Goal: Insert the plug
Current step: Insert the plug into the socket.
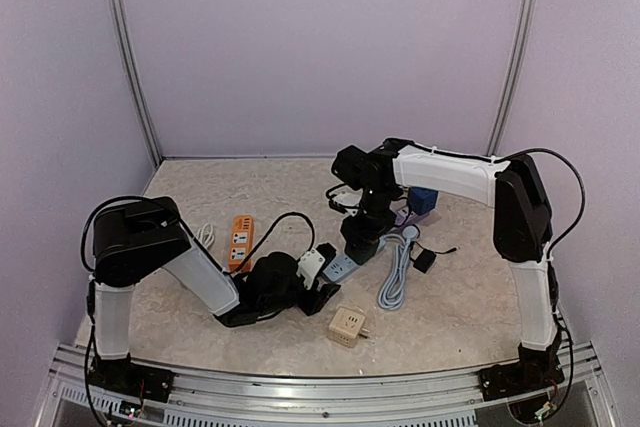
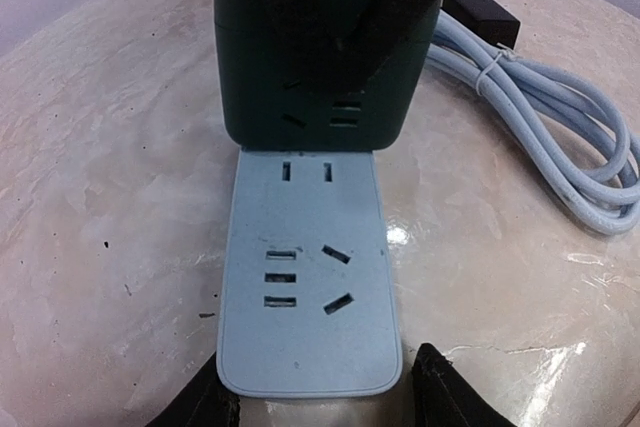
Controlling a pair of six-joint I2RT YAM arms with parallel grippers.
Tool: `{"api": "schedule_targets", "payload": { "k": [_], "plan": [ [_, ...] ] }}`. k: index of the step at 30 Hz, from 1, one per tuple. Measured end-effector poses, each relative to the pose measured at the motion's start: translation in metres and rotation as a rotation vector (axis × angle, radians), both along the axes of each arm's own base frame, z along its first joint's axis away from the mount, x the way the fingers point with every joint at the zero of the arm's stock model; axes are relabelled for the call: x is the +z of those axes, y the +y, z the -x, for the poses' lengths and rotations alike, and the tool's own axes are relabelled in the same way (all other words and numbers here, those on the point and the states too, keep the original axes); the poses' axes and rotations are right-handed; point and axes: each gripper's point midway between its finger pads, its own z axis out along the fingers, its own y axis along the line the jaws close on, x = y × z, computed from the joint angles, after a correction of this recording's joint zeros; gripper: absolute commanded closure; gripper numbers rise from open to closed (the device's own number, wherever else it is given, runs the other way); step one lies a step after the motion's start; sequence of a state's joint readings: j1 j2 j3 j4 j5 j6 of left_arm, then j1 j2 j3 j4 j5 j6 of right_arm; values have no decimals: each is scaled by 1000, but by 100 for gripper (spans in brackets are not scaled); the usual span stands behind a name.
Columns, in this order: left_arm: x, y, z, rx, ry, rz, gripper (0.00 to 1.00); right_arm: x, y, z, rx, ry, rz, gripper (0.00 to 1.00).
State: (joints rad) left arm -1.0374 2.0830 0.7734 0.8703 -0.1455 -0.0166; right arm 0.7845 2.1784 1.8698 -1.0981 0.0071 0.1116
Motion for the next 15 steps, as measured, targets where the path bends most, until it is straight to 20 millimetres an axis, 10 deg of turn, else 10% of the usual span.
{"api": "schedule_targets", "payload": {
  "k": [9,15],
  "plan": [
    [0,-7,2,-39,-17,12,47,-2,0,4,24,11,10,100],
    [0,-10,-4,-32,-30,27,72,-2,1,4,25,16,16,100]
  ]
}}
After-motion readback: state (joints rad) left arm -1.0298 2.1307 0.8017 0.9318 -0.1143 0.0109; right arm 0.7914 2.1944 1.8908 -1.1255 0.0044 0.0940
